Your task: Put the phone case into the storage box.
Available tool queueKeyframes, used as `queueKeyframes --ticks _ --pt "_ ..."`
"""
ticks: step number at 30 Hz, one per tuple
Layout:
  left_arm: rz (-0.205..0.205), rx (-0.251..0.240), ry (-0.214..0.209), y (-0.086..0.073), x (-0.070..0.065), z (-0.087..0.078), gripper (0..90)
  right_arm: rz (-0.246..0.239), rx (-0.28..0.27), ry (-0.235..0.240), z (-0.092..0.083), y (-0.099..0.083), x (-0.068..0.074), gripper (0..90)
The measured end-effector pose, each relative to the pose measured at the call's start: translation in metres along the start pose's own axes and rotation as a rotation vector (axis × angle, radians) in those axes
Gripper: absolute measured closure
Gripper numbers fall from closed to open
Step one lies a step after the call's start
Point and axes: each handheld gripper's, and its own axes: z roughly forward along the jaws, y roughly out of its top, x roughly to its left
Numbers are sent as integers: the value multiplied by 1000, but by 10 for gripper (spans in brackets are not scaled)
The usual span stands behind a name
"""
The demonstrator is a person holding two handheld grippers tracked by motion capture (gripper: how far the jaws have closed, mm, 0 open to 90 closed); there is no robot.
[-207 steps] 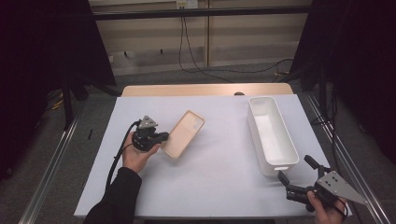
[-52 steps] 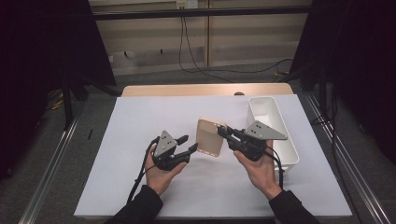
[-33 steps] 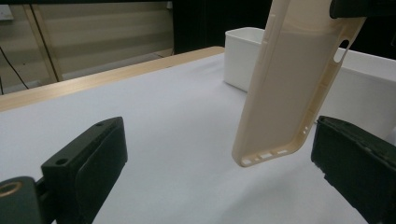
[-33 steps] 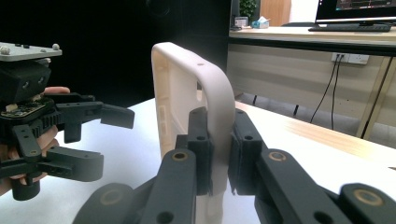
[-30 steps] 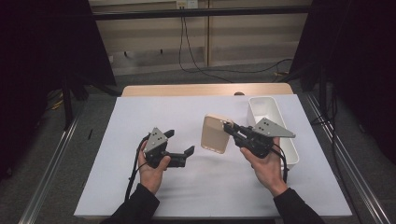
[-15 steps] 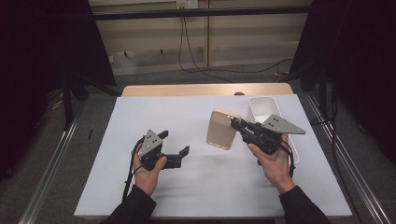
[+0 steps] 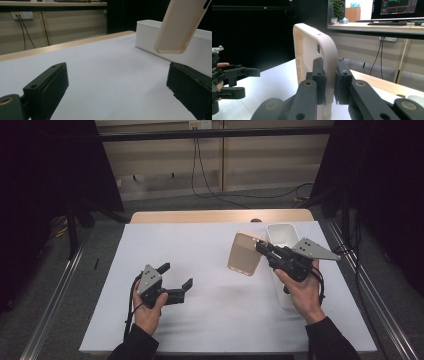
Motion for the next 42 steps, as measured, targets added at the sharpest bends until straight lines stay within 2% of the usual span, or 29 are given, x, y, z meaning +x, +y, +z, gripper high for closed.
queueKeyframes --ticks 5,7,9,11,22,27,30,32,36,39,42 --pt "-1 -6 6 -4 5 -10 38 0 -8 -3 -3 3 -3 813" --pt "-14 -11 12 -5 6 -14 38 -1 -12 -5 -4 4 -4 813" --pt "-1 -13 13 -5 9 -19 36 -5 -14 -5 -6 5 -6 813" --pt "-8 -19 19 -6 10 -23 35 -5 -16 -6 -6 7 -7 813" --pt "-15 -11 66 -14 25 -51 26 -5 -34 -18 -10 16 -17 813" --pt "-18 -20 81 -17 26 -62 25 -9 -48 -24 -13 26 -22 813" --pt "-8 -13 110 -20 27 -68 26 -21 -47 -31 -13 31 -26 813" --pt "-20 -14 112 -22 28 -72 27 -29 -50 -35 -14 36 -28 813" --pt "-5 -9 120 -24 30 -79 30 -43 -42 -49 -16 44 -35 813" --pt "-23 -24 119 -25 29 -81 36 -43 -40 -59 -18 48 -42 813" --pt "-12 -25 135 -24 27 -84 36 -51 -39 -69 -21 52 -48 812"
